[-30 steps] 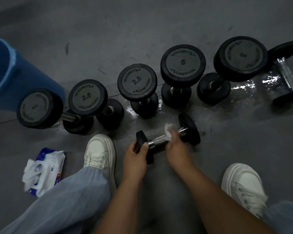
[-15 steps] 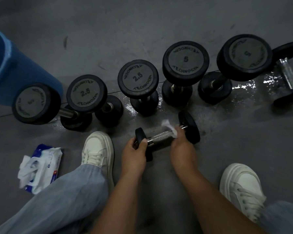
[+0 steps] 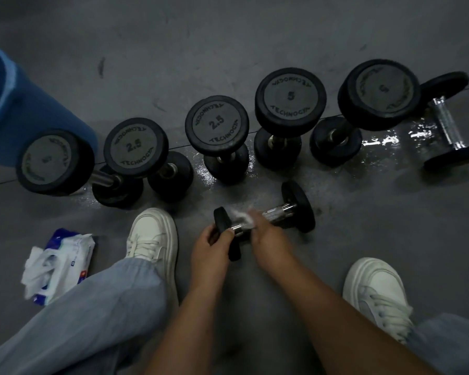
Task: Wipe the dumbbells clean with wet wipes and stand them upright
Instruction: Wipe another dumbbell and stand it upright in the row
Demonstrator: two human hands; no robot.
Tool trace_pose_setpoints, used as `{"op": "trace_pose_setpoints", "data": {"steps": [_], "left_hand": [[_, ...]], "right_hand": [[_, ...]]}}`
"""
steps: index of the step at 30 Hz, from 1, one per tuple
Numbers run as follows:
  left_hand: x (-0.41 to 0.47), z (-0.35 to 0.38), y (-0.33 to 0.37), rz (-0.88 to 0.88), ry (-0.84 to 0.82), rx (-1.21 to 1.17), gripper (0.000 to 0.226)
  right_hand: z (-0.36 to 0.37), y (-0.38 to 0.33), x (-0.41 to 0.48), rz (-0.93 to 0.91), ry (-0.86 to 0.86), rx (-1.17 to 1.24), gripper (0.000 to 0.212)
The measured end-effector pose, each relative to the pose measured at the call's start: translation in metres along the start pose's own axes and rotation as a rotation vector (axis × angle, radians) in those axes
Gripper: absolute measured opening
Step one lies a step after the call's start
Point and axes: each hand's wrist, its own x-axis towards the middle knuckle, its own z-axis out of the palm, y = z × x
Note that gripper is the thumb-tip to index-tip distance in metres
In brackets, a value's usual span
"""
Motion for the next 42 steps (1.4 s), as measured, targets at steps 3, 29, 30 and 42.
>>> {"op": "trace_pose_setpoints", "data": {"steps": [3, 29, 30, 42], "left_hand": [[-0.008, -0.001, -0.007, 0.001, 0.065, 0.015, 0.032], [-0.033, -0.006, -0.014, 0.025, -0.125, 0.304, 0.025], [-0.03, -0.005, -0.013, 0.022, -0.121, 0.307, 0.023], [0.004, -0.009, -0.007, 0.018, -0.095, 0.291, 0.026]], "right_hand": [[-0.015, 0.017, -0.012, 0.173, 0.172, -0.051, 0.056], [-0.006, 0.026, -0.055, 0.171, 0.093, 0.083, 0.04], [-0.001, 0.026, -0.058, 0.116, 0.071, 0.071, 0.039], [-0.008, -0.007, -0.016, 0.133, 0.14, 0.01, 0.035]]}}
